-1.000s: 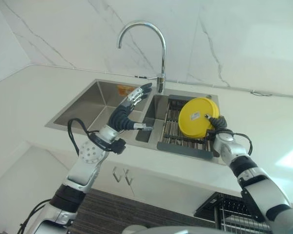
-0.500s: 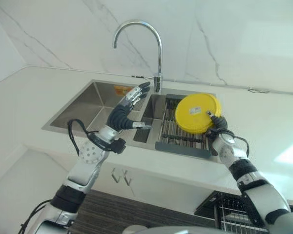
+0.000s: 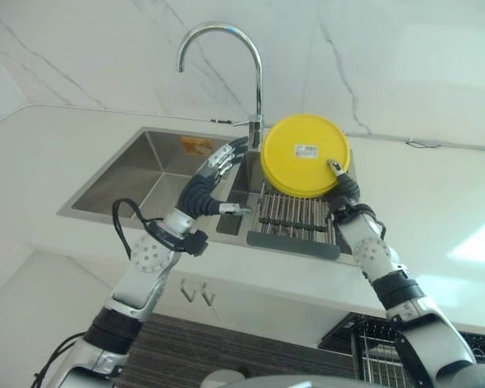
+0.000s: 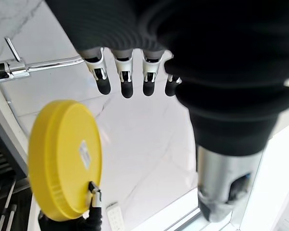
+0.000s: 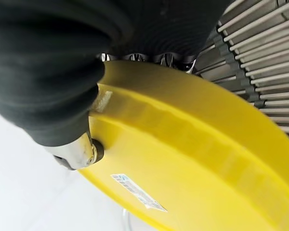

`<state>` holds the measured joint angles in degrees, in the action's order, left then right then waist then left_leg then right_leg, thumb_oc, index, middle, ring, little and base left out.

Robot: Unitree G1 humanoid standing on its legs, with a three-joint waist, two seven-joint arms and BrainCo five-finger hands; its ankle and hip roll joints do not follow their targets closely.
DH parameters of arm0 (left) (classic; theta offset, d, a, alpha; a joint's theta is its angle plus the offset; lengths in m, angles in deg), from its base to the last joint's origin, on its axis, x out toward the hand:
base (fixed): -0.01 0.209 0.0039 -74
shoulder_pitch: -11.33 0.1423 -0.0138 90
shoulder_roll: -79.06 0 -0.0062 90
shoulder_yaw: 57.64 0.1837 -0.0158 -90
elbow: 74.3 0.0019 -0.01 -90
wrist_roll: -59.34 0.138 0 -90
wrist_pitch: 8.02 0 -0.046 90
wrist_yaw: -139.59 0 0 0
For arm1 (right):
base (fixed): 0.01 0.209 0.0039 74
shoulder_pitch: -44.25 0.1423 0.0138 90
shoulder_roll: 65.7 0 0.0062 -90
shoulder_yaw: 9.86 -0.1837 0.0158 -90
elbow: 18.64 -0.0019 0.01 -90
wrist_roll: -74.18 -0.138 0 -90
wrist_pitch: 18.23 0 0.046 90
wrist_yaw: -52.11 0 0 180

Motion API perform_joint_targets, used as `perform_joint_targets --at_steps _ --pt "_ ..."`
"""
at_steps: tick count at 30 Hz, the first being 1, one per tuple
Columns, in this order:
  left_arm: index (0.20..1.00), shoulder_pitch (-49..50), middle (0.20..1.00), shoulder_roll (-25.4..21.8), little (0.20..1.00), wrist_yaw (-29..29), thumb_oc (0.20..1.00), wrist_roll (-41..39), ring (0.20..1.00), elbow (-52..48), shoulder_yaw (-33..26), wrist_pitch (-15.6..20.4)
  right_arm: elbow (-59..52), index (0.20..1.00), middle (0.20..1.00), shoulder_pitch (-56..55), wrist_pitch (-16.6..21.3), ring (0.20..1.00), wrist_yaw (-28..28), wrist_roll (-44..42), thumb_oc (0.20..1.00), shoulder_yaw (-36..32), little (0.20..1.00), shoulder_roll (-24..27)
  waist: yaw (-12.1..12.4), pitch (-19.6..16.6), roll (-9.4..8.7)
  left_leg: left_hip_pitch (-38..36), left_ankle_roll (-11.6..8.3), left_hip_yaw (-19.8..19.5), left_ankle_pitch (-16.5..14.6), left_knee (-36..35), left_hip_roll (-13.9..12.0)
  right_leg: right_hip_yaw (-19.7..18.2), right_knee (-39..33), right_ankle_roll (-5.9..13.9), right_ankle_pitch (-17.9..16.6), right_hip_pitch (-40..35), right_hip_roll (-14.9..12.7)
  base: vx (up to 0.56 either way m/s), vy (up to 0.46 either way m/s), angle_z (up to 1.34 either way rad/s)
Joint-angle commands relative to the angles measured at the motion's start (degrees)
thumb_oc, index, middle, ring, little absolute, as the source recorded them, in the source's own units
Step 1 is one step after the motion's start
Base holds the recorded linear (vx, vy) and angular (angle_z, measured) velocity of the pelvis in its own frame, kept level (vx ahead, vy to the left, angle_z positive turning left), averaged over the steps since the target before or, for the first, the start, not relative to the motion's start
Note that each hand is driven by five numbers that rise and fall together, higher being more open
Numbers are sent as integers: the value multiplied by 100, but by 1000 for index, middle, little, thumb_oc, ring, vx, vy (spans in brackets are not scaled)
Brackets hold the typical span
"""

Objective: Place the dishes in the dishwasher.

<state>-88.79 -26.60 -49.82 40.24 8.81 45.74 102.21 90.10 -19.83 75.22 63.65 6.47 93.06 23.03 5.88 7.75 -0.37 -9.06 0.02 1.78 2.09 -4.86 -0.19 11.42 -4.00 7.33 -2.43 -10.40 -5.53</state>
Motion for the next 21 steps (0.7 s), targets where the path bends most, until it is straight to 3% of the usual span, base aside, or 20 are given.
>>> perform_joint_targets --at_steps 1,7,13,17,21 --pt "1000 9 1000 24 1000 22 1000 -83 1000 -108 -137 368 -527 200 200 276 597 200 -277 -186 200 -303 200 92 -85 -162 -11 -232 117 540 -634 78 44 74 815 208 482 375 -227 -23 43 -17" --pt "1000 180 1000 129 1000 -1 1000 -7 1000 -120 -223 463 -1237 200 200 -458 752 200 -437 -125 200 -584 200 75 -301 -102 -22 -212 213 644 -688 172 79 -135 1079 296 421 560 -246 -24 73 -22" --pt "1000 425 1000 226 1000 48 1000 174 1000 -265 -343 647 -2279 200 200 -1651 1046 200 -446 772 200 -1050 200 191 -720 116 -82 -174 348 705 -795 306 197 -507 1808 388 40 1102 -279 -32 111 -44" --pt "1000 365 1000 267 1000 12 1000 210 1000 -274 -372 626 -2621 200 200 -2122 1076 200 -325 1053 200 -1666 200 197 -1037 170 -168 -204 321 911 -890 361 179 -633 1453 451 -158 1099 -404 -49 14 -61" --pt "1000 499 1000 247 1000 -30 1000 218 1000 -433 -523 523 -2916 200 200 -2587 950 200 -454 1293 200 -2232 200 220 -1315 199 -248 -330 276 1192 -963 281 166 -607 1109 586 -582 1299 -607 -4 -23 -53"
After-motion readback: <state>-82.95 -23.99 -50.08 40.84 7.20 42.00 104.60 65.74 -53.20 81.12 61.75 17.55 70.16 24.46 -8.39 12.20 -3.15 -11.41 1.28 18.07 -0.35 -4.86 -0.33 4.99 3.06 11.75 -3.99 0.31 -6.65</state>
